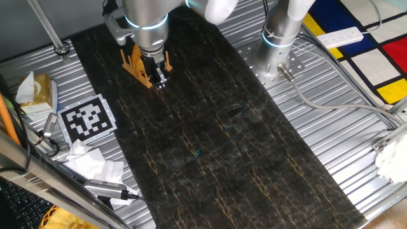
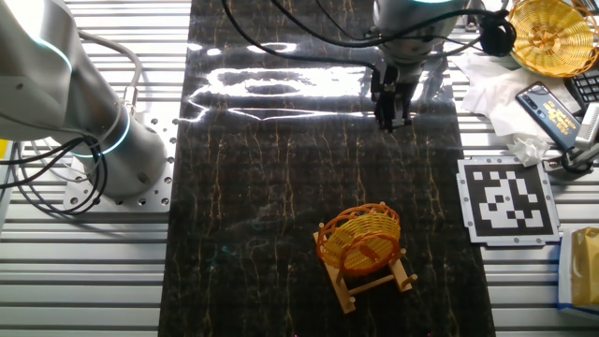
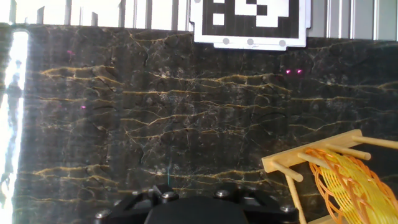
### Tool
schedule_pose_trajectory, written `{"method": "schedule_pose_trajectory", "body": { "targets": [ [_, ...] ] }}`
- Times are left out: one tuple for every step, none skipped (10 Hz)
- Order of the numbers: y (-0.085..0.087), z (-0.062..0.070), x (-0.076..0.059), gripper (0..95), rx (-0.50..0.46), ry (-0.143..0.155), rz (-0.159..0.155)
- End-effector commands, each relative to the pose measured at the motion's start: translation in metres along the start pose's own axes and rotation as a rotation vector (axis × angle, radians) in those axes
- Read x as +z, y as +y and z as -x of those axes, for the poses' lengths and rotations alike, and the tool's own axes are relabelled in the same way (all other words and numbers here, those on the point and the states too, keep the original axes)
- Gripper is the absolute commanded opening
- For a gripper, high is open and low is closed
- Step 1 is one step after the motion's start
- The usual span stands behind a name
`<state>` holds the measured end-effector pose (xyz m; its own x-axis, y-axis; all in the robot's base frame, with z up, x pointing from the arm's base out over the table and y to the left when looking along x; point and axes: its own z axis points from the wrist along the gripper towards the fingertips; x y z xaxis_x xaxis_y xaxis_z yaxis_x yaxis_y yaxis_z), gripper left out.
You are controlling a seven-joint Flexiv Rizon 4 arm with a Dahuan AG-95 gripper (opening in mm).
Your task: Take the dish off the dish rack
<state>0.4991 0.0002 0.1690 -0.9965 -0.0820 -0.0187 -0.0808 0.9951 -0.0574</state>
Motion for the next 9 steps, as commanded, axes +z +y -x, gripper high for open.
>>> {"method": "schedule_pose_trajectory", "body": {
  "targets": [
    [0.0003, -0.0068, 0.0017, 0.0, -0.016, 0.002, -0.030],
    [0.0004, -0.0081, 0.0021, 0.0, -0.021, 0.001, -0.036],
    [0.0002, -0.0104, 0.0027, 0.0, -0.046, 0.004, -0.074],
    [0.0002, -0.0105, 0.0027, 0.0, -0.063, 0.008, -0.101],
    [0.0001, -0.0105, 0.0026, 0.0, -0.081, 0.012, -0.131],
    [-0.0007, -0.0109, 0.0022, 0.0, -0.108, 0.021, -0.174],
    [-0.0017, -0.0115, 0.0017, 0.0, -0.118, 0.024, -0.191],
    [-0.0042, -0.0129, 0.0006, 0.0, -0.128, 0.025, -0.197],
    [-0.0056, -0.0144, 0.0002, 0.0, -0.132, 0.029, -0.203]
  ]
}}
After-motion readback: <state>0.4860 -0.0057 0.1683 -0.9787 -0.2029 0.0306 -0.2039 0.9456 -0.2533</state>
